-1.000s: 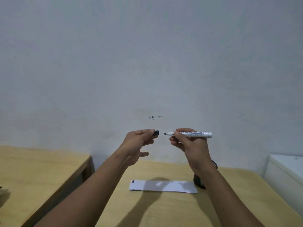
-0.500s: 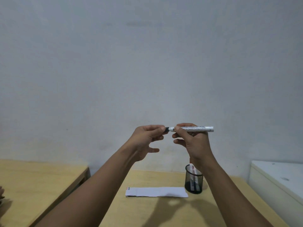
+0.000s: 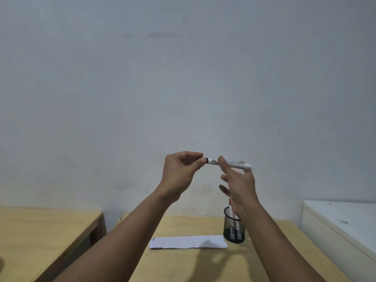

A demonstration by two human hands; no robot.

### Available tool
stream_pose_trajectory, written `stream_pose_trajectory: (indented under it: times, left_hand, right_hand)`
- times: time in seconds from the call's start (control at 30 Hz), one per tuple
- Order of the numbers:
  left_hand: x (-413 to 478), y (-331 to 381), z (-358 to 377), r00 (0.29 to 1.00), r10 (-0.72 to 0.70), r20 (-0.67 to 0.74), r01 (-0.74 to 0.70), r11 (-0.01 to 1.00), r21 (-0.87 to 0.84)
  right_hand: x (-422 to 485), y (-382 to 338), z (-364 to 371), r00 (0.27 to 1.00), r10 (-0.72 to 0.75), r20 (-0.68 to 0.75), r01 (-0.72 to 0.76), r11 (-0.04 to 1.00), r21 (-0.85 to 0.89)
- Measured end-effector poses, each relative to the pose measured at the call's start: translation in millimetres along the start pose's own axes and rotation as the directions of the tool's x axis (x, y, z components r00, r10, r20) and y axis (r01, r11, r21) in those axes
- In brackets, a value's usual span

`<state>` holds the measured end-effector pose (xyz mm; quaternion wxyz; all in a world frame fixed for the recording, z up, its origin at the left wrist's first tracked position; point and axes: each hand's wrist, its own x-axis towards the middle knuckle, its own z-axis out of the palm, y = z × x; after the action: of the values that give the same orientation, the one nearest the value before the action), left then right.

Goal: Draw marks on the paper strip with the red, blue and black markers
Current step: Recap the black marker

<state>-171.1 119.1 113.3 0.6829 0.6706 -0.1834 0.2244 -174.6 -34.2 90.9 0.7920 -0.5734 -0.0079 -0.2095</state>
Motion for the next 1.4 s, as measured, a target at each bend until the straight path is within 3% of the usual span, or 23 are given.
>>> stream_pose_trajectory:
  times: [0.07,0.13,0.17,0.3,0.4,0.5,0.63,0.7,0.8,1.13,1.4]
  left_hand:
    - [5,-4,5,0.999,0.052,0.009,-0.053,0.995,0.088]
    - [10,-11,11,0.996,0.087,0.032,-0.091,0.980,0.179]
    - [13,-14,15,0.995,0.091,0.046,-0.098,0.972,0.213]
    - [27,-33,35,0.993,0.051,0.108,-0.076,0.967,0.242]
    - [35,-48,53,0.987,0.023,0.157,-0.056,0.976,0.209]
    - [43,-77,69,0.982,0.037,0.186,-0.108,0.916,0.387]
    - [44,-131,82,0.933,-0.106,0.343,-0.195,0.653,0.732]
    - [42,-156,88,0.893,-0.218,0.393,-0.232,0.526,0.818]
    - [41,-185,96,0.837,-0.340,0.429,-0.268,0.430,0.862]
    - [49,-220,121,0.766,-0.390,0.511,-0.346,0.420,0.839]
    - [47,-230,120,0.764,-0.378,0.522,-0.365,0.414,0.834]
  right_hand:
    - [6,8,-10,0.981,-0.162,-0.103,0.131,0.958,-0.254]
    - [14,16,-23,0.929,-0.369,-0.006,0.313,0.797,-0.516]
    - [18,19,-28,0.908,-0.410,0.087,0.384,0.731,-0.563]
    - [36,26,-47,0.865,-0.347,0.361,0.501,0.628,-0.596]
    - [53,29,-60,0.879,-0.318,0.355,0.476,0.618,-0.625]
    - [73,36,-77,0.875,-0.350,0.334,0.482,0.561,-0.673]
    - [104,55,-100,0.896,-0.350,0.274,0.429,0.522,-0.737]
    - [118,71,-107,0.908,-0.328,0.261,0.399,0.486,-0.777]
    - [135,96,-113,0.926,-0.280,0.254,0.362,0.462,-0.810]
    - [166,141,-118,0.975,-0.019,0.221,0.219,0.249,-0.943]
    - [169,155,-130,0.985,-0.006,0.172,0.167,0.259,-0.951]
